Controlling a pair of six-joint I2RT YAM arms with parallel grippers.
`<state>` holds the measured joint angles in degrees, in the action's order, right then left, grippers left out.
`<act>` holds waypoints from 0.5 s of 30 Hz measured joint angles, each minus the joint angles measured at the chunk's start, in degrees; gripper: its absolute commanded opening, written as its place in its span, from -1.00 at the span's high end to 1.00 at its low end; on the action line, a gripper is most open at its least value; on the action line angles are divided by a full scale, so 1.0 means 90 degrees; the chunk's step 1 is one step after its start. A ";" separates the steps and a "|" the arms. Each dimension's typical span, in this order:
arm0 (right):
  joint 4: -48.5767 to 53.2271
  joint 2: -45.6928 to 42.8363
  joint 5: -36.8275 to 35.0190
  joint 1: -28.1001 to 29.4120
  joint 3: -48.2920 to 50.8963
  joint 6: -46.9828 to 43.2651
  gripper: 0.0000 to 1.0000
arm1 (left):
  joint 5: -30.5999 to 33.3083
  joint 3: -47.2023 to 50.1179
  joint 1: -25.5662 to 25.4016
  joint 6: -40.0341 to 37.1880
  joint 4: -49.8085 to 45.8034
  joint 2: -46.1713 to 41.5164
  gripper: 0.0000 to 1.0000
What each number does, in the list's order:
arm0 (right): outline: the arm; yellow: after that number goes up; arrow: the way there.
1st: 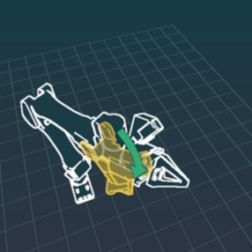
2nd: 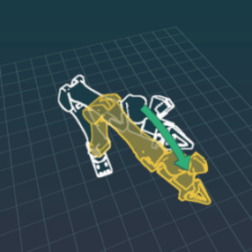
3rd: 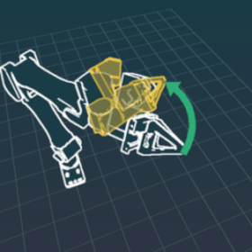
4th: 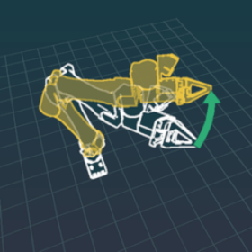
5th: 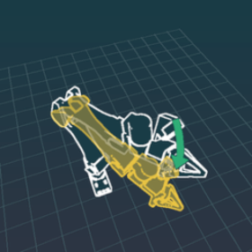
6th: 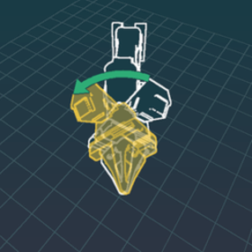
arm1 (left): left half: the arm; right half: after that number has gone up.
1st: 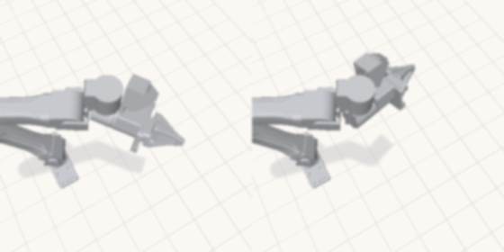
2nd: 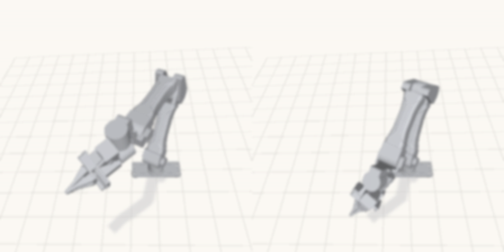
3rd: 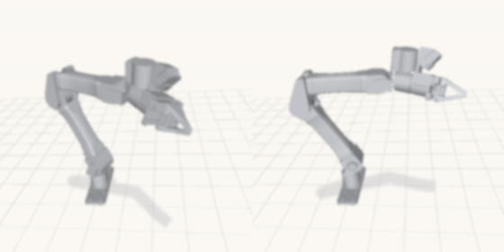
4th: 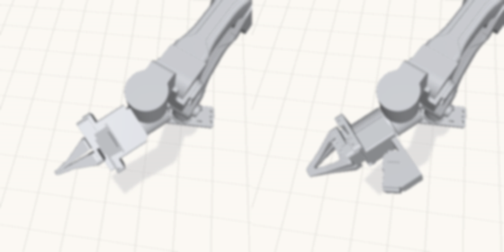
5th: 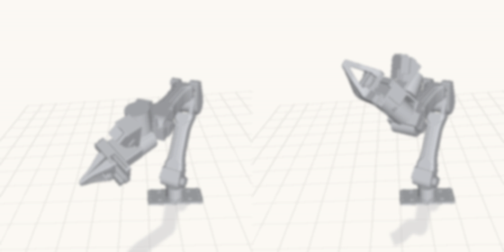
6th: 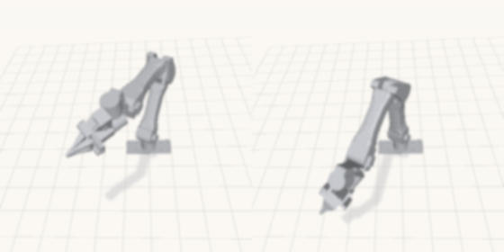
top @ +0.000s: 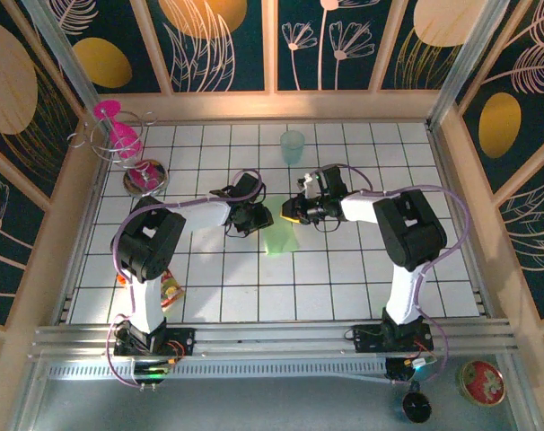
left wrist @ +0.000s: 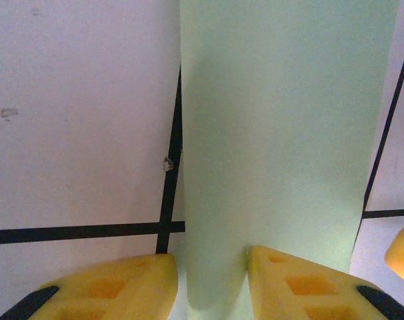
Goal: Fold a paper plane with a square sheet of paper (pick it up from the middle)
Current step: Hold the square sheet of paper at the center of the table.
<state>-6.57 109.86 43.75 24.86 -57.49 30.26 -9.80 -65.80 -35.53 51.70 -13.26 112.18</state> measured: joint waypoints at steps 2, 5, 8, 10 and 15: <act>0.0046 0.0053 -0.0019 0.0002 -0.0017 0.0000 0.50 | 0.0000 0.0000 0.0000 0.0002 0.0002 0.0000 0.23; 0.0107 0.0146 -0.0063 0.0005 -0.0024 -0.0032 0.51 | 0.0000 0.0000 0.0000 0.0002 0.0002 0.0000 0.23; 0.0158 0.0236 -0.0121 0.0007 -0.0024 -0.0058 0.52 | 0.0000 0.0000 0.0000 0.0000 0.0000 0.0000 0.24; 0.0204 0.0279 -0.0189 0.0010 -0.0024 -0.0083 0.55 | 0.0000 0.0000 0.0000 0.0000 0.0002 0.0000 0.23; 0.0357 0.0284 -0.0384 0.0032 -0.0075 -0.0134 0.60 | 0.0000 0.0000 0.0000 0.0002 0.0002 0.0000 0.23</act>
<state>-3.36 112.42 40.29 25.15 -58.17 29.06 -9.80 -65.80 -35.53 51.72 -13.23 112.18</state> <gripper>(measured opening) 0.208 0.382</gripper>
